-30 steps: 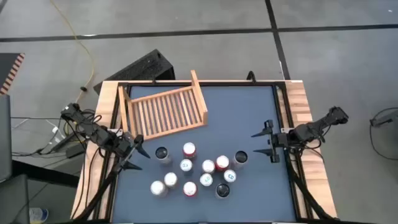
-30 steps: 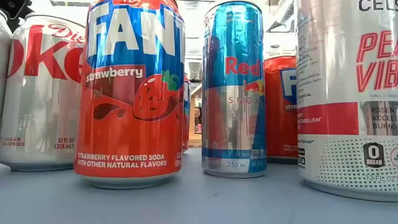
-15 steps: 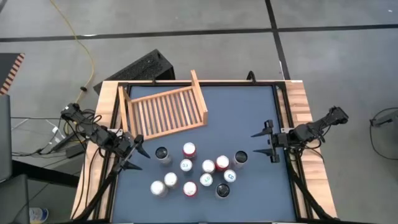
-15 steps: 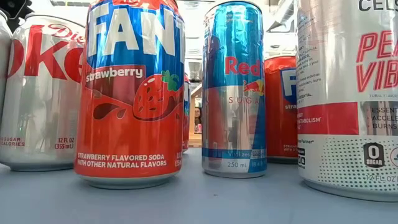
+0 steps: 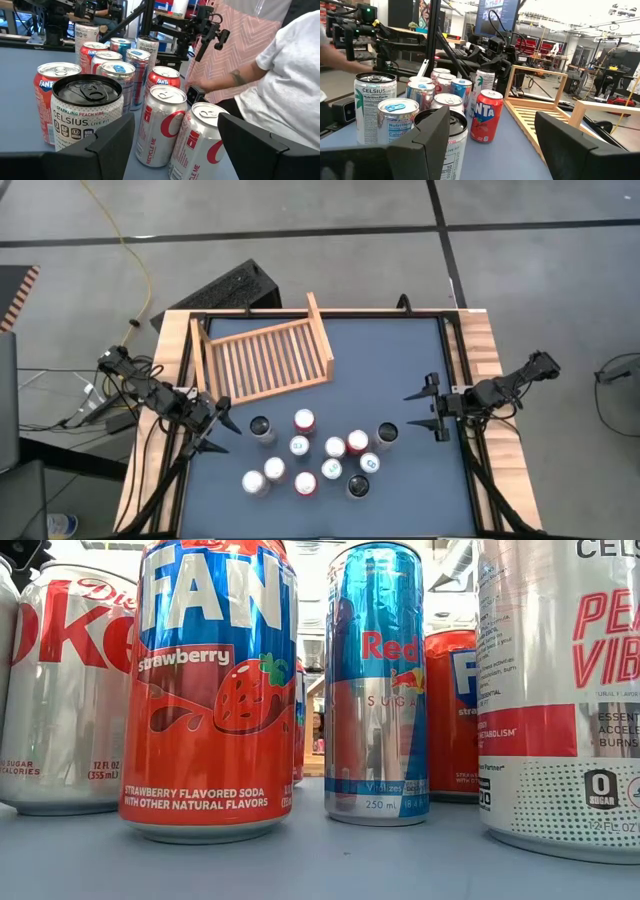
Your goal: Place canned beverage on shelf
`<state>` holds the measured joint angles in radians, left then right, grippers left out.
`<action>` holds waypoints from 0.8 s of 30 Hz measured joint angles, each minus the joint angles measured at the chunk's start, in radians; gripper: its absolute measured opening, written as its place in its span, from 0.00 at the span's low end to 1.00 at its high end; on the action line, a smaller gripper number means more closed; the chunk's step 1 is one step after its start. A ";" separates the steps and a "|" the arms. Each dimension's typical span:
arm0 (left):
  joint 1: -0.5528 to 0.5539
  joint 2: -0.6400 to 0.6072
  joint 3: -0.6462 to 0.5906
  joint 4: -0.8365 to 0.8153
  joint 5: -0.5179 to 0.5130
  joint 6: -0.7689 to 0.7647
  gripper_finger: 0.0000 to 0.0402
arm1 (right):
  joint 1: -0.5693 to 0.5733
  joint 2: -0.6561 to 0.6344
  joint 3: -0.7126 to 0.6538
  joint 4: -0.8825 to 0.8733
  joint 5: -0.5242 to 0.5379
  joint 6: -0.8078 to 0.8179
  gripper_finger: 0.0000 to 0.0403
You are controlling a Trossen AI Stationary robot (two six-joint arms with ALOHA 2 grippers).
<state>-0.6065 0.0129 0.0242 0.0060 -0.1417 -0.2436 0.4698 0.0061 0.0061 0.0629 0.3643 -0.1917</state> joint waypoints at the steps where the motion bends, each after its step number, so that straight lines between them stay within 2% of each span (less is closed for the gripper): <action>1: 0.000 0.000 0.000 0.000 0.000 0.000 0.68 | 0.000 0.000 0.000 0.000 0.000 0.000 0.68; 12: 0.001 0.000 0.000 0.003 -0.003 0.006 0.68 | 0.000 0.000 0.000 0.000 0.000 0.000 0.68; 24: 0.001 0.000 -0.002 0.088 -0.155 0.249 0.68 | 0.000 0.000 0.000 0.000 0.000 0.000 0.68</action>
<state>-0.6060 0.0128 0.0223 0.0943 -0.2965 0.0052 0.4698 0.0063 0.0061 0.0631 0.3645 -0.1921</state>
